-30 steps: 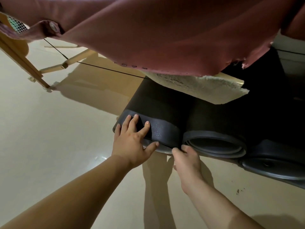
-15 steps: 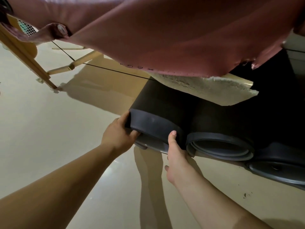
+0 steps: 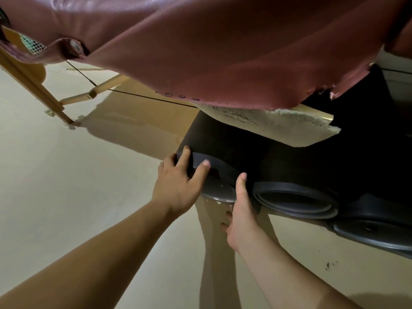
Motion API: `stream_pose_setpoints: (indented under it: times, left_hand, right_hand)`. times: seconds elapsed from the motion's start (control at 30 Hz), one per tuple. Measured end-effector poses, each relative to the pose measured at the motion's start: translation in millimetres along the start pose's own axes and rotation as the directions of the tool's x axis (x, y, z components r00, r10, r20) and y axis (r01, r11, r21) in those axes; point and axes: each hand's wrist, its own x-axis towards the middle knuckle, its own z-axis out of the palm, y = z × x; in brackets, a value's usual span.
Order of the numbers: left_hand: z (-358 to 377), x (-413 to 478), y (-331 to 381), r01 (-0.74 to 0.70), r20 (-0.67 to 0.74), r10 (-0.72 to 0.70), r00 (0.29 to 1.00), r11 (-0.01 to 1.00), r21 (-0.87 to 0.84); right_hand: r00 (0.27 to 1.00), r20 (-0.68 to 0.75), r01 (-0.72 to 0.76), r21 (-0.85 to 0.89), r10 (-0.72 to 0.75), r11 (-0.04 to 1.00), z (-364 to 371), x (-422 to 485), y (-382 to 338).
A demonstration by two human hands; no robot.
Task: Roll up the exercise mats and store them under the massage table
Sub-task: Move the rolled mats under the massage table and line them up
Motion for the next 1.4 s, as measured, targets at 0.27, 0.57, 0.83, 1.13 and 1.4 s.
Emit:
stream_pose_setpoints:
  times: [0.27, 0.57, 0.83, 1.13, 1.4]
  left_hand:
    - [39, 6, -8, 0.046, -0.139, -0.024, 0.990, 0.987, 0.156]
    - [24, 9, -4, 0.009, -0.113, 0.010, 0.994, 0.986, 0.166]
    - [-13, 6, 7, -0.160, -0.142, 0.182, 0.973, 0.975, 0.155]
    - [7, -29, 1, -0.348, -0.096, 0.388, 0.917, 0.893, 0.284]
    - [22, -58, 15, -0.390, -0.145, 0.406, 0.902, 0.912, 0.128]
  right_hand:
    - [0.999, 0.012, 0.035, -0.033, -0.035, 0.999, -4, 13, 4]
    - [0.999, 0.031, 0.010, 0.032, -0.011, 0.999, -19, 16, 3]
    - [0.901, -0.304, 0.253, -0.213, -0.310, 0.944, -43, 5, 5]
    - [0.859, -0.236, 0.356, -0.362, -0.455, 0.861, -40, 18, 1]
    - [0.876, -0.156, 0.342, -0.463, -0.456, 0.818, -58, 5, -3]
